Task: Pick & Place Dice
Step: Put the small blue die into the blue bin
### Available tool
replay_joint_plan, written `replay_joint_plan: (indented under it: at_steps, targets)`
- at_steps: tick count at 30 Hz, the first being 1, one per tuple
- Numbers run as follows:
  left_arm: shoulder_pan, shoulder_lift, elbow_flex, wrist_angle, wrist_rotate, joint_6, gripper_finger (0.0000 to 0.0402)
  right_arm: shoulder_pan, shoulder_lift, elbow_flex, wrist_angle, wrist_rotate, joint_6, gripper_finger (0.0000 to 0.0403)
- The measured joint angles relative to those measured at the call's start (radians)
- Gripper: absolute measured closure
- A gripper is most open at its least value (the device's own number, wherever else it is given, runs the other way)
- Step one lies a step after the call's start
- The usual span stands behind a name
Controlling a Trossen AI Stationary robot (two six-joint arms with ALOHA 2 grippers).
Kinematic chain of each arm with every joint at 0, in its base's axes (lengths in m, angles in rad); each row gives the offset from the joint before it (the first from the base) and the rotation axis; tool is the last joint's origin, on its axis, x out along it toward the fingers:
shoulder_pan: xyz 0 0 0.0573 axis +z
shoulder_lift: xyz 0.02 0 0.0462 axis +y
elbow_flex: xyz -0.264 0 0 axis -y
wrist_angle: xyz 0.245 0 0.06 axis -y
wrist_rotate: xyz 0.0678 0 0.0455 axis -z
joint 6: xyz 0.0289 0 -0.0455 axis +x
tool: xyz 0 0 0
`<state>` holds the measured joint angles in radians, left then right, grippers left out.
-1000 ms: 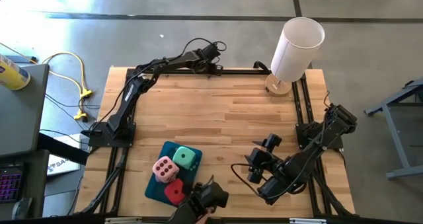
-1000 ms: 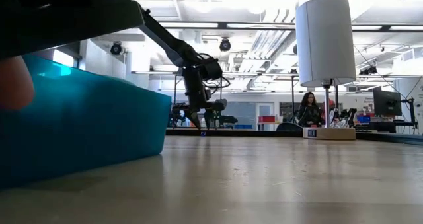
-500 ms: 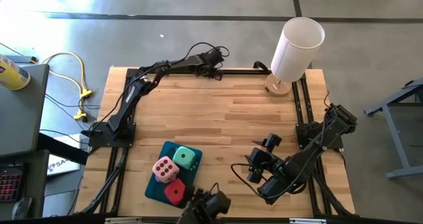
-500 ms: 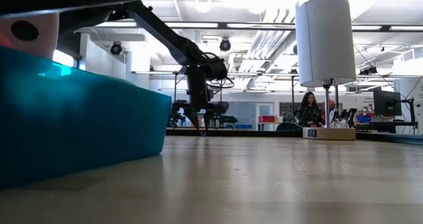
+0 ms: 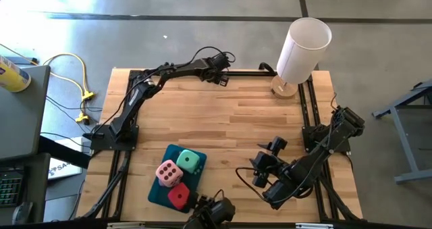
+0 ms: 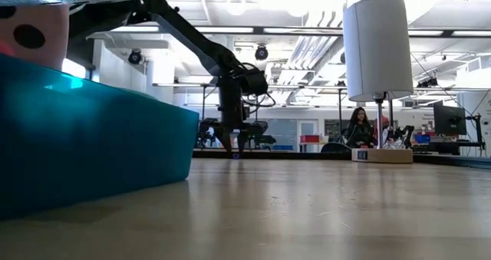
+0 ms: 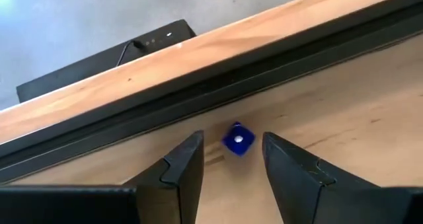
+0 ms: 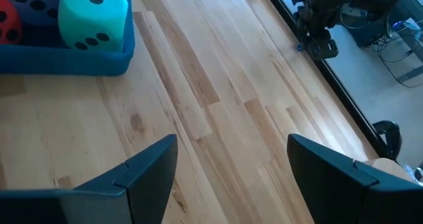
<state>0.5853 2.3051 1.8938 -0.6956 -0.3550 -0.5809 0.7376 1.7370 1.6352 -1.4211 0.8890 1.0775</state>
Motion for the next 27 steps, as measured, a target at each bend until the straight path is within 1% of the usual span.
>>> replay_joint_plan:
  at_steps: [5, 10, 12, 27]
  targets:
    - [0.008, 0.0, 0.0, 0.0, 0.01, -0.007, 0.0254, 0.0, 0.0, 0.0, 0.002, 0.0, -0.001, 0.0126]
    - [0.039, 0.0, 0.0, 0.012, 0.142, -0.003, 0.0254, 0.0, 0.0, 0.0, 0.004, 0.001, -0.001, 0.0126]
    - [0.046, 0.0, 0.0, 0.01, 0.164, -0.003, 0.0254, 0.0, 0.0, 0.0, 0.009, 0.001, -0.001, 0.0126]
    - [0.052, 0.0, 0.0, 0.011, 0.159, -0.003, 0.0257, 0.0, 0.0, 0.0, 0.02, 0.002, -0.001, 0.0126]
